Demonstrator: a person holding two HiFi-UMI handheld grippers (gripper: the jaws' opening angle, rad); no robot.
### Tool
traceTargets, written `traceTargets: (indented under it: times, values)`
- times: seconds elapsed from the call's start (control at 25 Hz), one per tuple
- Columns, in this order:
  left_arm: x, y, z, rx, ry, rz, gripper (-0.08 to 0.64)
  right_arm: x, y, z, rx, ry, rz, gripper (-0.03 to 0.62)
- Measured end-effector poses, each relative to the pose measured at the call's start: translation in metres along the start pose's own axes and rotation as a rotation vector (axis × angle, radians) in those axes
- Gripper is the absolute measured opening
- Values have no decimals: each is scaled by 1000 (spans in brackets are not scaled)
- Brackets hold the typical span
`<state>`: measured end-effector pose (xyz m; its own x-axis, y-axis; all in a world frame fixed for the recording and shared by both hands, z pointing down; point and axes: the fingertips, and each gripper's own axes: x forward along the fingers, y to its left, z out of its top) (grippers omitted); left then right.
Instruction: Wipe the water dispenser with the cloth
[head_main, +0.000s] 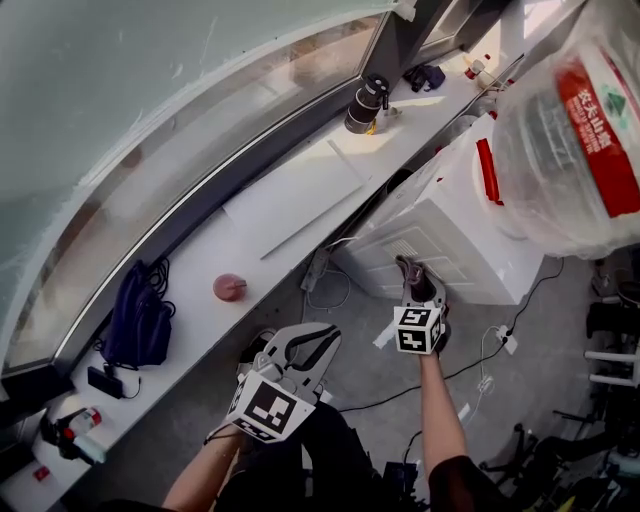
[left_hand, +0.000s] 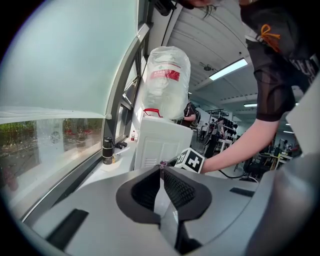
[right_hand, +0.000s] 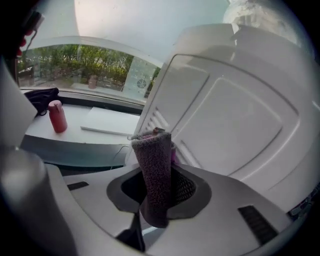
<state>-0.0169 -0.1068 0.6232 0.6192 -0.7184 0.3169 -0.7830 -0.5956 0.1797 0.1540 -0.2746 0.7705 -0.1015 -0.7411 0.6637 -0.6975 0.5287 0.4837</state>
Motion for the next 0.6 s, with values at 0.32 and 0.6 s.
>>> traceTargets:
  times: [0.32,0.6]
  values:
    - [14,20,-31,-13,31,16,31,54,35,-48,45,105,29,100]
    - [13,33,-44,-18,39,30,31,103,70,-100,94,295,84,100]
